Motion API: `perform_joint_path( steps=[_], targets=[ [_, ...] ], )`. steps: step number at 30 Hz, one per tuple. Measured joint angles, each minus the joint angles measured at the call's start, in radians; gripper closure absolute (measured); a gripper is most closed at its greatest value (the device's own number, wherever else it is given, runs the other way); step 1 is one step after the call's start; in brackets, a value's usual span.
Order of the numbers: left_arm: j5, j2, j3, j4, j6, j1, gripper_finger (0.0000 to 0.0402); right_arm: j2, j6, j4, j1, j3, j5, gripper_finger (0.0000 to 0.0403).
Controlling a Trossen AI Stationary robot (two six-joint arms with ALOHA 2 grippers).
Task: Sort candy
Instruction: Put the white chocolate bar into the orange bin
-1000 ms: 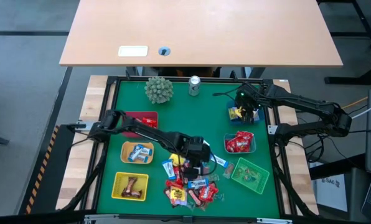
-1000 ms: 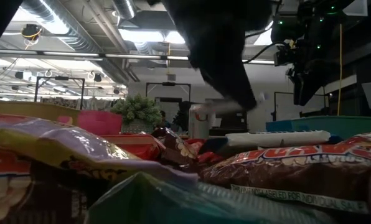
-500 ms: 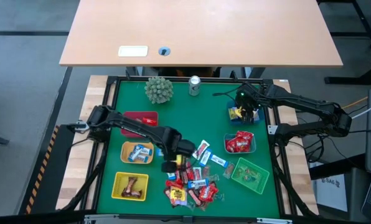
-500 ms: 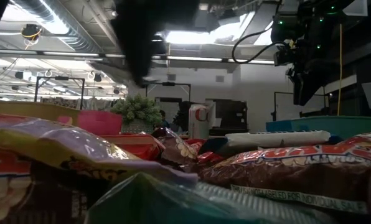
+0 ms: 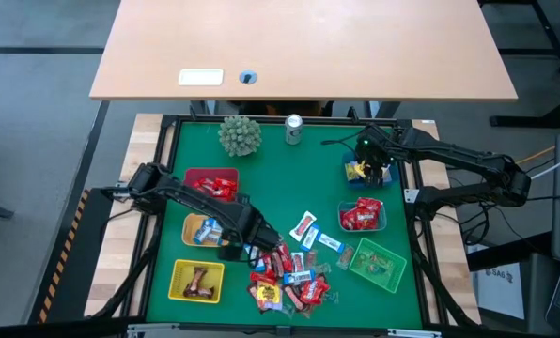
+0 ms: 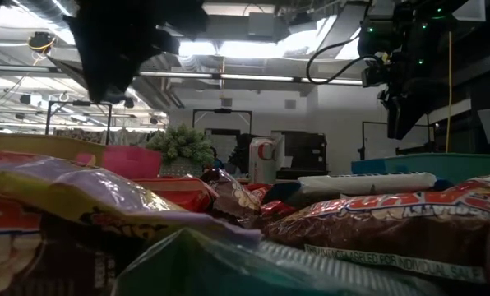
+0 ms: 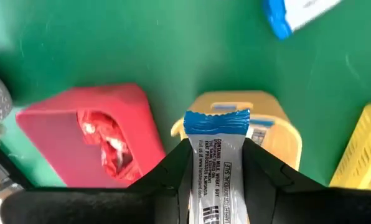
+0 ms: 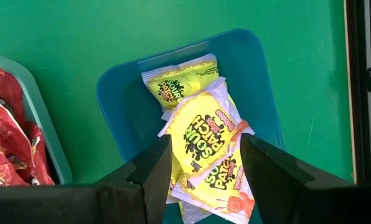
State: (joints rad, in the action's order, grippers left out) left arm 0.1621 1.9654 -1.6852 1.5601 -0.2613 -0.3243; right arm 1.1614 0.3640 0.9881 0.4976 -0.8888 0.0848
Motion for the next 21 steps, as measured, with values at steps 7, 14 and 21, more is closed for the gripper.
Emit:
perform_joint_path(
  steps=[7,14,21],
  targets=[
    [-0.009,-0.188,0.193,-0.001,-0.163,-0.007,0.0311,0.000,0.000,0.001,0.000,0.000,0.000,0.0214],
    [-0.010,-0.359,0.387,-0.092,-0.390,-0.013,0.0304,0.000,0.000,-0.001,0.000,0.001,-0.008,0.0214],
    [-0.009,-0.370,0.485,-0.189,-0.496,-0.030,0.0289,0.000,0.000,-0.004,0.000,0.001,-0.072,0.0214]
  ],
)
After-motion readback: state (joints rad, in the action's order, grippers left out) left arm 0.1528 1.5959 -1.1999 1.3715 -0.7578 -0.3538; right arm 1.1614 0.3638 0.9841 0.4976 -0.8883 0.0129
